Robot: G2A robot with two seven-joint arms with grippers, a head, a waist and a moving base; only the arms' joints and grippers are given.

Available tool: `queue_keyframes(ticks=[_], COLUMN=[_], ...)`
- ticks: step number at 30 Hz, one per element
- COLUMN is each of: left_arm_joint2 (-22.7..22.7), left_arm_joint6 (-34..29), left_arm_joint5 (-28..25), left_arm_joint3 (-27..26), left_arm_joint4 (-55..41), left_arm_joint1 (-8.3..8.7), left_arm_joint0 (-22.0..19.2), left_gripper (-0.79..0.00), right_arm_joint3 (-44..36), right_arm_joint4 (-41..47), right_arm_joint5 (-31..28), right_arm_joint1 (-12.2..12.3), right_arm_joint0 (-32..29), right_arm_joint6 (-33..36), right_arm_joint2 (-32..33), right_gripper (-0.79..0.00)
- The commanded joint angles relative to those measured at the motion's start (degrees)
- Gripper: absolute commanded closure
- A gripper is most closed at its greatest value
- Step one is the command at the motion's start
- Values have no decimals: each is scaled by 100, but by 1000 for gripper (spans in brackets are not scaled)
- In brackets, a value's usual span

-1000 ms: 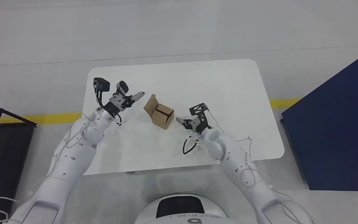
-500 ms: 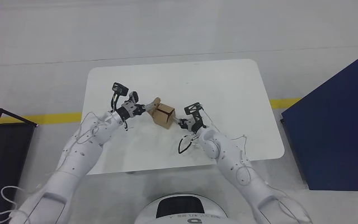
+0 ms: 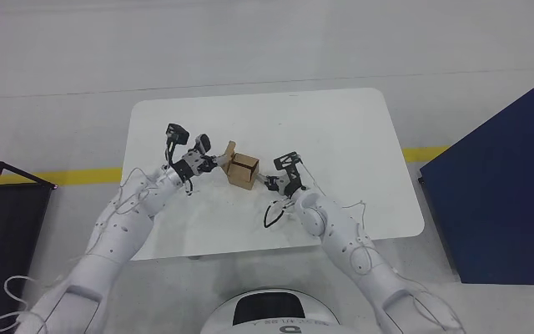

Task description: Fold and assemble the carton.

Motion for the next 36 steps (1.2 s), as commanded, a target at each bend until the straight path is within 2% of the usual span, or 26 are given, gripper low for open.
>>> queue_keyframes(ticks=[1, 3, 7, 11, 18, 28, 36], left_arm_joint2=[-234, -437, -582, -327, 127, 468, 513], left_arm_joint6=[352, 536, 129, -642, -1134, -1380, -1327], left_arm_joint5=[67, 29, 186, 514, 1046, 1095, 1063], left_arm_joint3=[132, 205, 259, 47, -167, 50, 203], left_arm_joint4=[-142, -176, 49, 266, 362, 583, 663], left_arm_joint1=[32, 80, 150, 100, -76, -219, -267], left_arm_joint0=[63, 165, 280, 228, -8, -270, -346], left_gripper=[-785, -785, -785, -785, -785, -785, -760], right_arm_joint3=[-3, -9, -28, -20, 37, 154, 181], right_arm_joint4=[-2, -4, 22, 77, 83, 150, 160], right_arm_joint5=[9, 13, -16, -64, -21, -154, -163], right_arm_joint1=[1, 6, 21, 25, 5, 8, 3], right_arm_joint0=[-9, -23, -33, -9, 41, 105, 122], right_arm_joint6=[-16, -25, -23, 29, 58, 108, 82], right_arm_joint2=[7, 22, 77, 109, 73, 109, 107], right_gripper=[-785, -785, -785, -785, -785, -785, -785])
